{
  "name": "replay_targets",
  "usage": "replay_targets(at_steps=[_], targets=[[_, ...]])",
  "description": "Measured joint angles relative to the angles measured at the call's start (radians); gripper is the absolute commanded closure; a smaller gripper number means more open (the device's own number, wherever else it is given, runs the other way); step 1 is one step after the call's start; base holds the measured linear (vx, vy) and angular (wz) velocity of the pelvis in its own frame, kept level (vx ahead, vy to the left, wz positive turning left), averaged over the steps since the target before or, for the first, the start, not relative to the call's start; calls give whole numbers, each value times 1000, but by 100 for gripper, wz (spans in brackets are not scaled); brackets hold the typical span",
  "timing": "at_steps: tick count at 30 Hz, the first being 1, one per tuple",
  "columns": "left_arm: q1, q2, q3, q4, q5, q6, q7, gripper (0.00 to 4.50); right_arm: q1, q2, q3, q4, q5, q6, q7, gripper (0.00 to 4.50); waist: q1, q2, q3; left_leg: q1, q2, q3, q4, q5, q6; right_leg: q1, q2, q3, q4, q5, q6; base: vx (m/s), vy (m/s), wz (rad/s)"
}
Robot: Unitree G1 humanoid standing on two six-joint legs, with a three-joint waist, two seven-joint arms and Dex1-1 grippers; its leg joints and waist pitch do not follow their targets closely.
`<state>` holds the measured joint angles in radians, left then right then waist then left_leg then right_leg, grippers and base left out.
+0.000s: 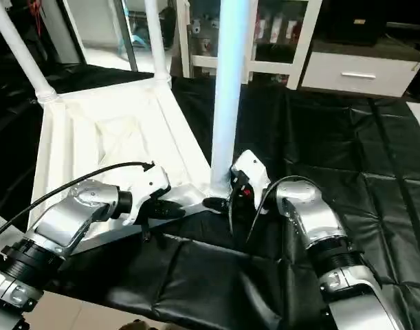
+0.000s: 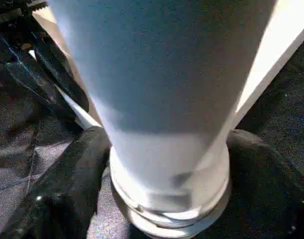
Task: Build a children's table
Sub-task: Rotate leg to tighten
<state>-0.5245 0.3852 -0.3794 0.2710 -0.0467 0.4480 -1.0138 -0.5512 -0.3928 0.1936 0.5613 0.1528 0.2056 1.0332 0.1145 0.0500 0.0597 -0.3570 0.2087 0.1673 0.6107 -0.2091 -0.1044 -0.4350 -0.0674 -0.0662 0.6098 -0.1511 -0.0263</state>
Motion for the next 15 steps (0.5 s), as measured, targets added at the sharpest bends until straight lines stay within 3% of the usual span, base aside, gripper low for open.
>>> replay_targets(at_steps=[9,15], targets=[[0,-2,0,0,1,0,-3,450,-1,-7,0,-8,-6,-2,18,162,-1,0,0,0,-1,0,1,0,1,0,-2,0,0,0,0,0,0,0],[2,-1,0,-2,1,0,-4,450,-15,-13,10,3,-10,-3,35,174,-1,-1,0,-1,-1,1,0,1,1,0,-3,-1,0,0,1,0,0,0]])
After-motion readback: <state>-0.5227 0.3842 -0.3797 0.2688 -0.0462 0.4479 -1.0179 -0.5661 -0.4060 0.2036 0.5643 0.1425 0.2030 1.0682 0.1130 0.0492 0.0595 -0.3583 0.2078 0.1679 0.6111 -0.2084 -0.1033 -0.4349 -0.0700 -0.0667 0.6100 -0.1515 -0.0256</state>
